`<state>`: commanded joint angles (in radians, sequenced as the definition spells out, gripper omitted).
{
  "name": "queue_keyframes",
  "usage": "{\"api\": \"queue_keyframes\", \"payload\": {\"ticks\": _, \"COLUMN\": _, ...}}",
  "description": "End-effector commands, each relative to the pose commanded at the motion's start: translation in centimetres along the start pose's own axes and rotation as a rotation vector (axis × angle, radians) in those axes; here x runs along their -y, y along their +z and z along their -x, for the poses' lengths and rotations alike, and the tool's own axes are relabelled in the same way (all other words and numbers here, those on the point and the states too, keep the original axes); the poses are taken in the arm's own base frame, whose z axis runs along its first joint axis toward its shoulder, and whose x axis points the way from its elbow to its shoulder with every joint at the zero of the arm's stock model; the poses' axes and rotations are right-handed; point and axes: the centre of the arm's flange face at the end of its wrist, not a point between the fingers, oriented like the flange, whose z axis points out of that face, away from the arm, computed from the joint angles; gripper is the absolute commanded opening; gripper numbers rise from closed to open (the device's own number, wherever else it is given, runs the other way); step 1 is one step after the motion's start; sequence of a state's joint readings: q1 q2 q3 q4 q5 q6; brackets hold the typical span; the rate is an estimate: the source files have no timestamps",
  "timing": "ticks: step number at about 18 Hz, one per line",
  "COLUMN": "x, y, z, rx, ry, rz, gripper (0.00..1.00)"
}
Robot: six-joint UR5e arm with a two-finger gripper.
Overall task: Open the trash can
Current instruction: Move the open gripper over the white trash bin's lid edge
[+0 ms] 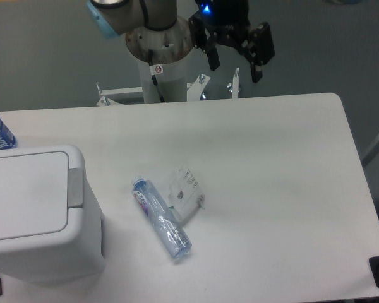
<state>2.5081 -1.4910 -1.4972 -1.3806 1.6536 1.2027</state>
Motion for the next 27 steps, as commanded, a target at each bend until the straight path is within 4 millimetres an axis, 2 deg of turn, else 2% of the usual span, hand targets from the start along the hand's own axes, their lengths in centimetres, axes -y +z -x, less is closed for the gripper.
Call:
{"api": "queue_keyframes", "payload": {"ticks": 7, "x": 0.5, "y": -0.4, "z": 0.5, "rx": 0.017, "ry": -0.069, "rz": -0.031, "gripper": 1.00}}
{"api": "queue_keyframes", "payload": {"ticks": 10, "x": 1.2, "y": -0.2, "z": 1.6, "rx": 0.049, "ry": -0.302, "rz": -0.090, "gripper": 1.00}}
{"api": "queue_keyframes", "payload": {"ticks": 16, "x": 3.5, "y": -1.0, "z": 3.7, "rx": 0.001, "ry": -0.586, "rz": -0.243, "gripper": 1.00}}
{"api": "queue_keyframes", "payload": {"ticks": 20, "x": 4.7, "y": -1.1, "z": 4.3, "rx": -0.040, "ry": -0.778, "rz": -0.333, "gripper": 1.00}}
{"api": "queue_keyframes", "payload": {"ticks": 23, "x": 7.2, "y": 0.0, "z": 3.4, "rx": -0.126, "ry": -0.791, "rz": -0.369, "gripper": 1.00}}
{"api": "queue_keyframes", "payload": {"ticks": 27, "x": 9.6, "y": 1.8, "z": 2.8, "rx": -0.174, "ry": -0.806, "rz": -0.355, "gripper": 1.00}}
